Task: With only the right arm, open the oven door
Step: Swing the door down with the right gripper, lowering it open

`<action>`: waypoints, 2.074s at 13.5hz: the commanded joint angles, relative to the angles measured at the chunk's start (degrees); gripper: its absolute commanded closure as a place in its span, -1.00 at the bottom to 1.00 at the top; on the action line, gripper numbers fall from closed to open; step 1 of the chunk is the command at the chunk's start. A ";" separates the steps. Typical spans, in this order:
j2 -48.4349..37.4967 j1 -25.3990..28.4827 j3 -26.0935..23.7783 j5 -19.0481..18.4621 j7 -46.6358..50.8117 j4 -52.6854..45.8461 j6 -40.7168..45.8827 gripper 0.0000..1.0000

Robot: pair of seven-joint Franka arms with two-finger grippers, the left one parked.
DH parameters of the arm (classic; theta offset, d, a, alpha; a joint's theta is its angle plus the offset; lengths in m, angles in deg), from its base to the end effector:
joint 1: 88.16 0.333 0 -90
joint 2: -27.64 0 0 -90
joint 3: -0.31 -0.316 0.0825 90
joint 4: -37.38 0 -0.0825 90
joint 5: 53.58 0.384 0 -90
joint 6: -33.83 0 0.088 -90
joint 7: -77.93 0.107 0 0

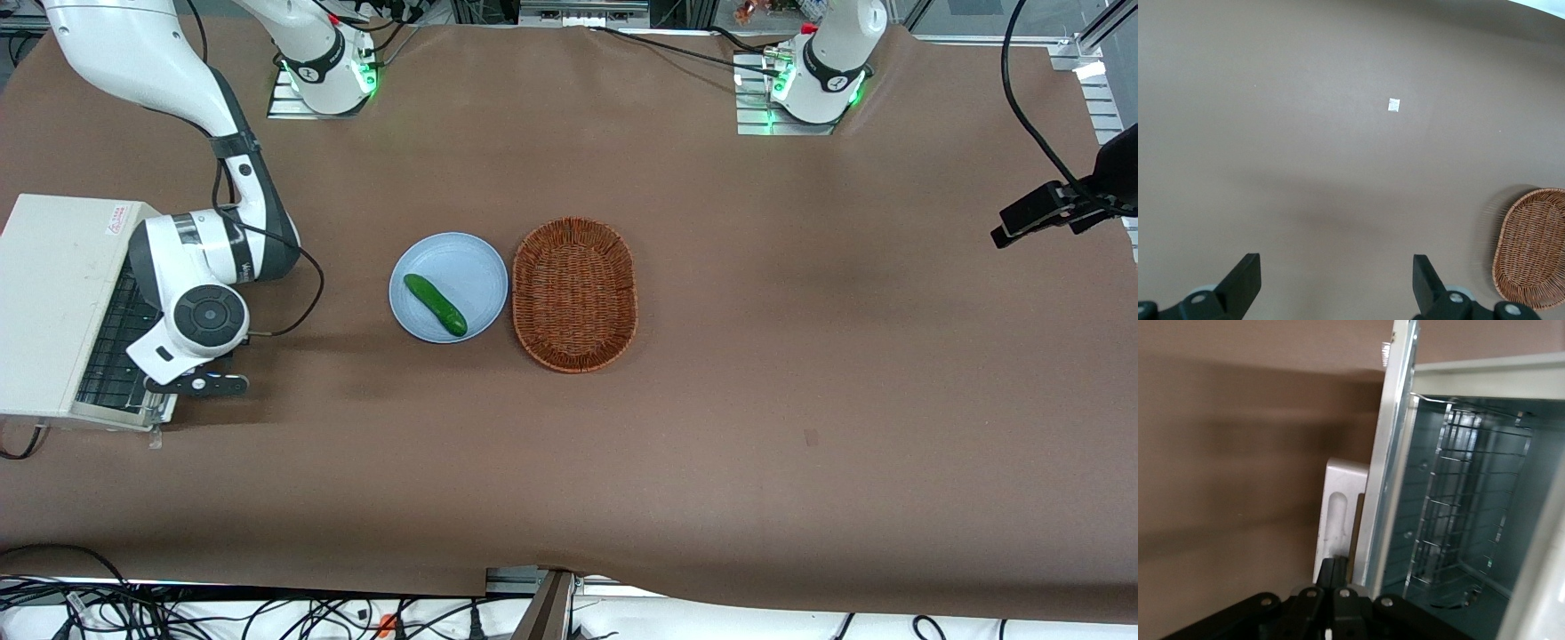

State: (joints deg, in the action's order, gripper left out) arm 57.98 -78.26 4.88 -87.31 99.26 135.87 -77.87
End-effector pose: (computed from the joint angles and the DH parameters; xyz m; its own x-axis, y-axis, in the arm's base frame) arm 0.6421 0.0271 0.2706 0.9876 -0.0153 -0.1562 0.0761 -0.8240 0.5615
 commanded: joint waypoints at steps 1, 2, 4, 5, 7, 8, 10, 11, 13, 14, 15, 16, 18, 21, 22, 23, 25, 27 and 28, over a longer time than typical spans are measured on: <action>4.89 -2.07 1.49 -1.95 0.29 -0.75 -6.94 1.00; 5.60 -2.25 1.58 -1.95 0.29 -0.75 -8.34 1.00; 6.21 -2.43 1.58 -1.95 0.29 -0.75 -9.41 1.00; 6.39 -2.43 1.58 -1.95 0.29 -0.75 -9.67 1.00; 7.09 -2.43 1.58 -1.86 0.38 -0.75 -10.55 1.00; 7.62 -2.77 1.58 -1.86 0.38 -0.66 -11.08 1.00; 8.15 -3.21 1.58 -1.86 0.38 -0.40 -12.13 1.00; 8.15 -3.22 1.58 -1.86 0.29 -0.31 -12.31 1.00; 8.15 -3.13 1.49 1.63 -0.23 -0.22 -12.49 1.00; 8.07 -2.96 1.41 4.18 -0.41 -0.22 -12.49 1.00; 7.72 -2.87 0.36 6.38 -0.50 -0.22 -12.40 1.00; 7.54 -2.87 -0.35 7.62 -0.50 -0.13 -12.31 1.00; 7.19 -2.87 -0.70 10.43 -0.67 -0.05 -12.31 1.00; 5.79 -2.95 -3.07 15.18 -0.76 0.30 -11.44 1.00; 4.91 -2.95 -3.86 16.49 -0.85 0.48 -10.91 1.00; 3.86 -2.95 -3.96 17.64 -0.94 0.48 -9.95 1.00; 0.96 -2.95 -4.66 20.97 -2.86 0.39 -7.32 1.00; -2.64 -3.22 -4.31 25.36 -8.12 0.39 -5.82 0.07; -4.66 -3.39 -3.96 26.69 -9.89 0.31 -4.94 -0.82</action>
State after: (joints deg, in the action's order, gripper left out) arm 57.87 -80.58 1.15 -63.68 93.52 135.21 -84.96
